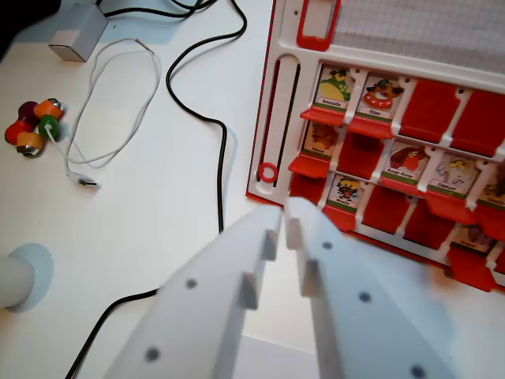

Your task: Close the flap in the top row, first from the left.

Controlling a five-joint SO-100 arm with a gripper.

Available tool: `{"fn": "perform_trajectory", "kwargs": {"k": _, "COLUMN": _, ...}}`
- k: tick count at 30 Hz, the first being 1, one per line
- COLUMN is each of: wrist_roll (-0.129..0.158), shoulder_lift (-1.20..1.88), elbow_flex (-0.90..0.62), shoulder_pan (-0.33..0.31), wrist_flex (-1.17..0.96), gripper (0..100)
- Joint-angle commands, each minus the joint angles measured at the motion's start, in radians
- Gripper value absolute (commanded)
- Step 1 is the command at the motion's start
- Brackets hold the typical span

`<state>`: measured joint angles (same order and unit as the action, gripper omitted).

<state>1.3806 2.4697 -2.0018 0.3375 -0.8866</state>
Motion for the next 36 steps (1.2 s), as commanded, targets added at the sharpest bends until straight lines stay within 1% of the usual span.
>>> {"fn": "perform_trajectory", "kwargs": {"k": 1, "wrist_roll": -0.025, "shoulder_lift": -0.077, "elbow_flex": 0.000, "shoulder_pan": 0.014, "wrist_flex": 0.109, "gripper": 0}}
{"fn": "perform_trajectory", "kwargs": {"k": 4, "wrist_roll": -0.041, "shoulder_lift": -0.170, "elbow_flex": -0.006, "shoulder_pan": 0.015, "wrist_flex": 0.175, "gripper": 0}}
{"fn": "perform_trajectory", "kwargs": {"k": 8, "wrist_roll": -0.051, "shoulder_lift": -0.291, "elbow_flex": 0.000, "shoulder_pan": 0.021, "wrist_flex": 0.262, "gripper": 0}}
{"fn": "perform_trajectory", "kwargs": {"k": 12, "wrist_roll": -0.067, "shoulder_lift": -0.394, "elbow_flex": 0.003, "shoulder_pan": 0.031, "wrist_flex": 0.327, "gripper": 0}}
{"fn": "perform_trajectory", "kwargs": {"k": 17, "wrist_roll": -0.075, "shoulder_lift": -0.509, "elbow_flex": 0.026, "shoulder_pan": 0.041, "wrist_flex": 0.383, "gripper": 0}}
{"fn": "perform_trajectory", "kwargs": {"k": 25, "wrist_roll": -0.077, "shoulder_lift": -0.693, "elbow_flex": 0.095, "shoulder_pan": 0.020, "wrist_flex": 0.472, "gripper": 0}}
{"fn": "perform_trajectory", "kwargs": {"k": 28, "wrist_roll": -0.071, "shoulder_lift": -0.747, "elbow_flex": 0.117, "shoulder_pan": 0.006, "wrist_flex": 0.499, "gripper": 0}}
{"fn": "perform_trajectory", "kwargs": {"k": 30, "wrist_roll": -0.067, "shoulder_lift": -0.778, "elbow_flex": 0.132, "shoulder_pan": -0.003, "wrist_flex": 0.515, "gripper": 0}}
{"fn": "perform_trajectory", "kwargs": {"k": 36, "wrist_roll": -0.071, "shoulder_lift": -0.822, "elbow_flex": 0.173, "shoulder_pan": -0.034, "wrist_flex": 0.528, "gripper": 0}}
